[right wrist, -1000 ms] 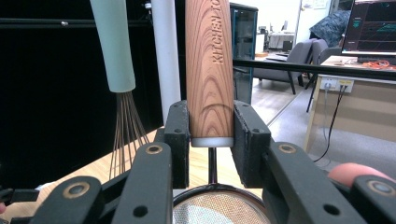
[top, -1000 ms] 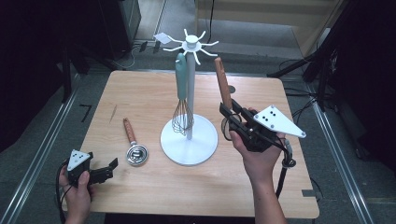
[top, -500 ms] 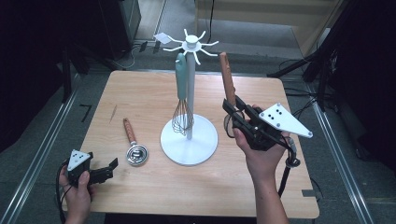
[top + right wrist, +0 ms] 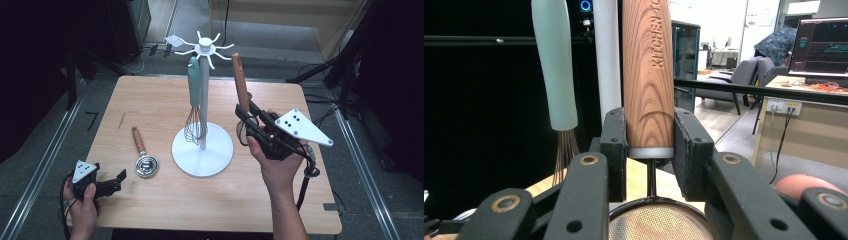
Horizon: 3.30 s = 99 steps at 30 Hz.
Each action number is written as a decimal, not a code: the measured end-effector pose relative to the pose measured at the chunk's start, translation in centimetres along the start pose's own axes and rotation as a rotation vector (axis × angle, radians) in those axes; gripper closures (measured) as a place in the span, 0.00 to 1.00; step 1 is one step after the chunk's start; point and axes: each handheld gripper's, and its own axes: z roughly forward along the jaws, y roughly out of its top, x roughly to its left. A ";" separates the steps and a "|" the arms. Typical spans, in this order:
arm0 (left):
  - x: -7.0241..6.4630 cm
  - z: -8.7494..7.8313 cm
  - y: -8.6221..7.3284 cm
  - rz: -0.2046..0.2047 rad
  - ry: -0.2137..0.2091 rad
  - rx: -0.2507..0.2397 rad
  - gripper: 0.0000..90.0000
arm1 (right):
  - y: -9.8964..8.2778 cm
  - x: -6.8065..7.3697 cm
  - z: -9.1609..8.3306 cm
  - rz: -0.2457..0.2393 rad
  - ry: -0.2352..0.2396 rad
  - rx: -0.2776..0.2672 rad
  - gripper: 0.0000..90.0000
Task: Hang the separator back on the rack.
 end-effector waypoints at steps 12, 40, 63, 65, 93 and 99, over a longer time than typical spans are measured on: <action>0.0 0.0 0.0 0.004 0.001 0.001 0.00 | 0.0 0.4 0.6 -0.007 0.007 0.019 0.79; 0.0 0.0 0.0 -0.001 -0.005 0.001 0.00 | -1.3 0.8 2.9 -0.016 0.035 0.014 0.78; 0.1 0.0 0.0 -0.002 -0.007 0.002 0.00 | 2.1 0.5 4.5 -0.043 -0.010 -0.069 1.00; 0.1 0.0 0.0 -0.001 -0.006 0.003 0.00 | 2.4 0.5 4.7 -0.085 -0.012 -0.092 1.00; 0.0 0.0 0.0 0.003 -0.001 0.004 0.00 | 5.9 0.6 4.7 -0.103 0.054 -0.180 1.00; 0.0 0.0 0.0 0.003 -0.001 0.002 0.00 | 5.9 1.5 4.3 -0.105 0.067 -0.196 1.00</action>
